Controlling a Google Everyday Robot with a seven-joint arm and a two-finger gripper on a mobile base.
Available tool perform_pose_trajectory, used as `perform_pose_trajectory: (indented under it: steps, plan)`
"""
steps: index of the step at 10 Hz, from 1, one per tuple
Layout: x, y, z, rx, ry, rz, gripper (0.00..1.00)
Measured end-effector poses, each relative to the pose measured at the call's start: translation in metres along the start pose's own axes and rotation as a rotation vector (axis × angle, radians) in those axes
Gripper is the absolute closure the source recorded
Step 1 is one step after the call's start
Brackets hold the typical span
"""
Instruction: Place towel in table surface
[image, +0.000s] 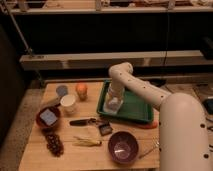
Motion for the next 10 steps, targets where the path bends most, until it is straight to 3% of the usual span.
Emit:
perform_pose_trajectory:
  steps: [2,3,8,10]
  plan:
    - [0.000,-0.001,0.013,0.012,-0.022,-0.007,0.45]
    - [0.000,-0.003,0.016,0.016,-0.029,-0.011,0.50]
    - [0.001,-0.007,0.018,0.020,-0.029,-0.019,0.96]
    - [0.002,-0.007,0.003,0.027,0.016,-0.024,1.00]
